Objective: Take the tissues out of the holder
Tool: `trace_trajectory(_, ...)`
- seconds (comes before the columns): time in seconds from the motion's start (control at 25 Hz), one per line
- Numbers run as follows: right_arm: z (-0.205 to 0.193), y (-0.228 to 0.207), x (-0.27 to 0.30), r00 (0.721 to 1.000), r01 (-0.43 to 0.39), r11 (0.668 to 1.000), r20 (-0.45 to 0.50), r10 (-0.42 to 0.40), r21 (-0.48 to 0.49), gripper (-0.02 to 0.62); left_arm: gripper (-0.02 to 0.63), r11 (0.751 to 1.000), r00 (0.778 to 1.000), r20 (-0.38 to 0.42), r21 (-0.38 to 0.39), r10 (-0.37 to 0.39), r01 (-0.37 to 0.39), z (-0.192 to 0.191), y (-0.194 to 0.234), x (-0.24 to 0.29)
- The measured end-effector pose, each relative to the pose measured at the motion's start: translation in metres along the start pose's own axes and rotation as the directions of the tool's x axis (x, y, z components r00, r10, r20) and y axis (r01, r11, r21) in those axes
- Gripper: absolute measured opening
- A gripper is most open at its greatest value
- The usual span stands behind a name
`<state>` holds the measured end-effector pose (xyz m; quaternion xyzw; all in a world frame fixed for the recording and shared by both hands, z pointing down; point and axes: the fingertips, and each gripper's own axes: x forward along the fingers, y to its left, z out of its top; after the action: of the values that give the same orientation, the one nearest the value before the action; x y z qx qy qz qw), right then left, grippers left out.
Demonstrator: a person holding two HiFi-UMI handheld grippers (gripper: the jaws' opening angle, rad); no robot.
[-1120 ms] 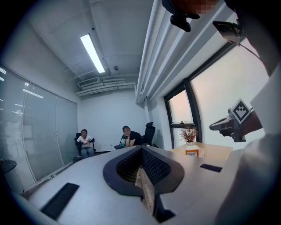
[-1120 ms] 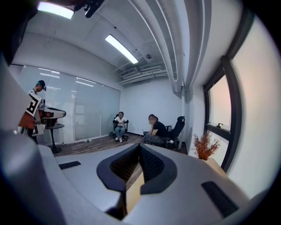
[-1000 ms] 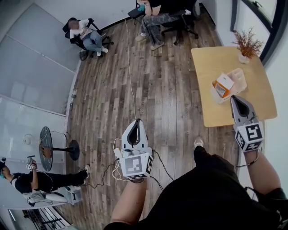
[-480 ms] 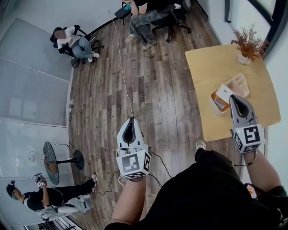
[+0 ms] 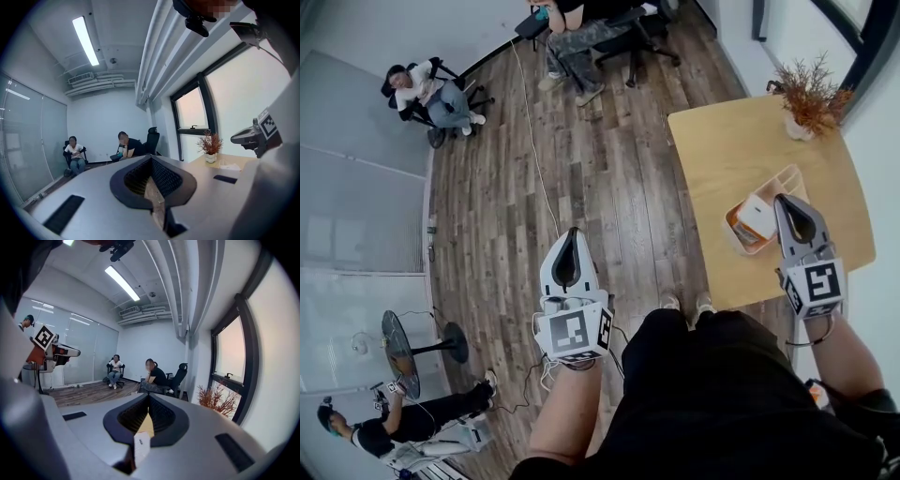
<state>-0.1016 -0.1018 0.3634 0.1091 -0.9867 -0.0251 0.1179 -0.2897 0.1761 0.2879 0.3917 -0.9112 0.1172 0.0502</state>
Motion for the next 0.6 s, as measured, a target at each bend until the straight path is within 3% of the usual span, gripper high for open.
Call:
trace_trajectory(0.36,-0.003,-0.029,-0.020,0.990,0.140,0.990,-0.015,-0.140,0.030,0.005,0.005,0.982,0.983,0.020,0.041,-0.184,0.183,0.014,-0.037,0.068)
trace_trajectory(0.48,-0.011,-0.038,-0.033,0.977,0.210,0.976,-0.047,-0.208,0.053,0.005,0.005,0.961,0.961,0.041,0.054,-0.273,0.271,0.020,-0.060,0.095)
trace_trajectory(0.6,-0.021,-0.046,-0.044,0.954,0.291,0.955,-0.089,-0.285,0.062,0.005,0.005,0.923,0.923,0.049,0.077,-0.382,0.378,0.023,-0.089,0.121)
